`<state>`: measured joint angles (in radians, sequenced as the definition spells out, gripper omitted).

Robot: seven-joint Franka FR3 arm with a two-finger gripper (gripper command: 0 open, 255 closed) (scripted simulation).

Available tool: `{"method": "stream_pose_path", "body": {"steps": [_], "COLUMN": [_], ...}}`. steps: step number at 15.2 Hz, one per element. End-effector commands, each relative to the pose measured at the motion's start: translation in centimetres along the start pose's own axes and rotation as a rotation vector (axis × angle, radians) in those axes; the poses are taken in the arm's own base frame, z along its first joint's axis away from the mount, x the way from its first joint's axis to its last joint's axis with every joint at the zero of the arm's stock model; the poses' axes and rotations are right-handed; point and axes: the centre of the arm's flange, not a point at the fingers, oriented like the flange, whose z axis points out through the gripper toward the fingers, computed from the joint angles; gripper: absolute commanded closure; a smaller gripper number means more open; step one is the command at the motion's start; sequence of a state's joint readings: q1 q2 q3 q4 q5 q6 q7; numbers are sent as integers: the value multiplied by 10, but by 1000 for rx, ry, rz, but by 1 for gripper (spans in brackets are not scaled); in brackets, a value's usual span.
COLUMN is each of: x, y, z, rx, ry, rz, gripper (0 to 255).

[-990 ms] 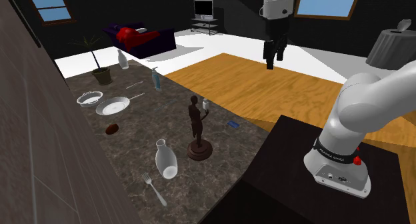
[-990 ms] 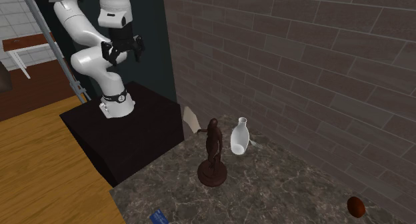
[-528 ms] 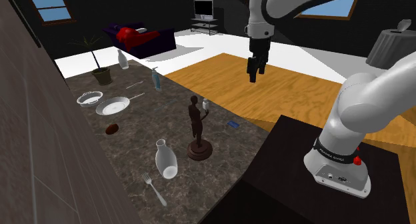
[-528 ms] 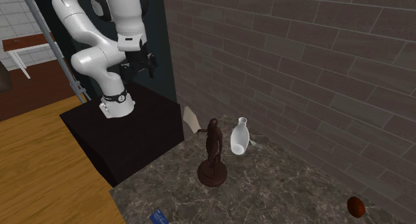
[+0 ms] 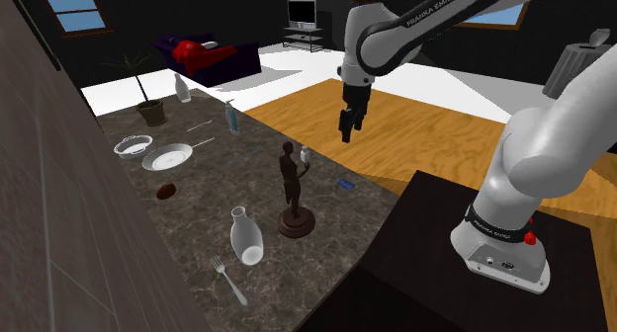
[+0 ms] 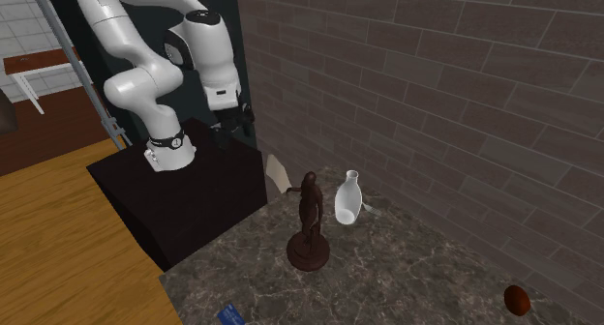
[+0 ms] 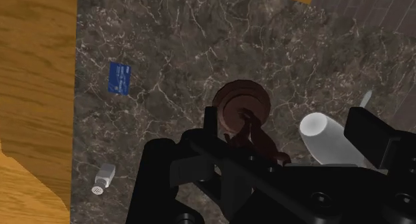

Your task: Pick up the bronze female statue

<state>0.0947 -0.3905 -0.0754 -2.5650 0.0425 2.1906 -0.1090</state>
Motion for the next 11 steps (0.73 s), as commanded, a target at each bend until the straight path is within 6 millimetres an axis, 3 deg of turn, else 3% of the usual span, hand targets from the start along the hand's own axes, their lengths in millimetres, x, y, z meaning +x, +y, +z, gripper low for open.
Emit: {"method": "stream_pose_path", "body": {"steps": [1, 11], "x": [19, 104], "y": [-2, -27], "z": [15, 95], "rx": [12, 76], "ry": [23, 118], "rz": [-22, -131], "gripper": [0, 0]}}
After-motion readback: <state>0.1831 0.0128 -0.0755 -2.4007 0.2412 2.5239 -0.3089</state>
